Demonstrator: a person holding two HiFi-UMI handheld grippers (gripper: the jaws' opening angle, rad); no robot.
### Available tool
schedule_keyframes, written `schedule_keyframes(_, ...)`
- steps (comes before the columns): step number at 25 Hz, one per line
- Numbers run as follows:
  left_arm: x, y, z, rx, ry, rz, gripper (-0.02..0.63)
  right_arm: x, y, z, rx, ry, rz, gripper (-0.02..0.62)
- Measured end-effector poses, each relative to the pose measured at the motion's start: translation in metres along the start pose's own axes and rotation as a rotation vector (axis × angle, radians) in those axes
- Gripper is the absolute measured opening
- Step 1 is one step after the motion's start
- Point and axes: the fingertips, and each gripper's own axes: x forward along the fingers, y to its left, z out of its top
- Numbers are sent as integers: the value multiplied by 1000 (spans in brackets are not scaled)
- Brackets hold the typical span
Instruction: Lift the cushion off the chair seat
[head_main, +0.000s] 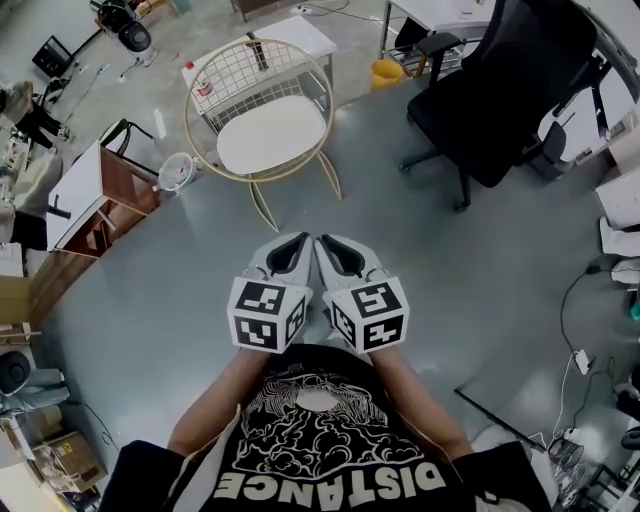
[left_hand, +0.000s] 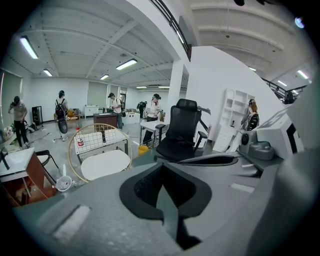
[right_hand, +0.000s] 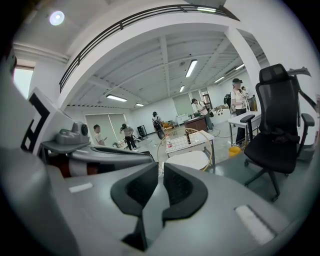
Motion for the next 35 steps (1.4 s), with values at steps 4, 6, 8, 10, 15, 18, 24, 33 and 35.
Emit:
schedule_keyframes(4, 6, 7, 4, -3, -10, -7, 0, 8, -7, 3, -2, 3, -21, 6)
schedule_keyframes(6, 13, 15, 6, -12, -14, -15, 0, 15, -12, 4, -6, 8, -38, -2)
schedule_keyframes(8, 23, 25, 8, -20, -19, -28, 0, 24, -18, 6, -11, 15, -54, -2)
schedule_keyframes(10, 35, 32, 11, -29, -19, -46, 0, 32, -26, 9, -15, 24, -74, -2)
schedule_keyframes(15, 66, 54, 26, -43, -14, -88, 0, 60, -48, 21, -9, 52, -118, -2)
schedule_keyframes(18, 78, 74, 36, -49, -15, -101, 0, 86, -51, 31, -5, 60, -116, -2)
schedule_keyframes(24, 90, 123, 49, -89, -27, -122, 0, 139, -37, 45, -30, 102, -99, -2)
schedule_keyframes(33, 113, 159, 69, -168, -62, -184, 0, 185, -42, 67, -68, 156, -98, -2)
schedule_keyframes(35, 116, 171, 70, -192, -73, -184, 0, 196, -39, 70, -75, 165, -86, -2)
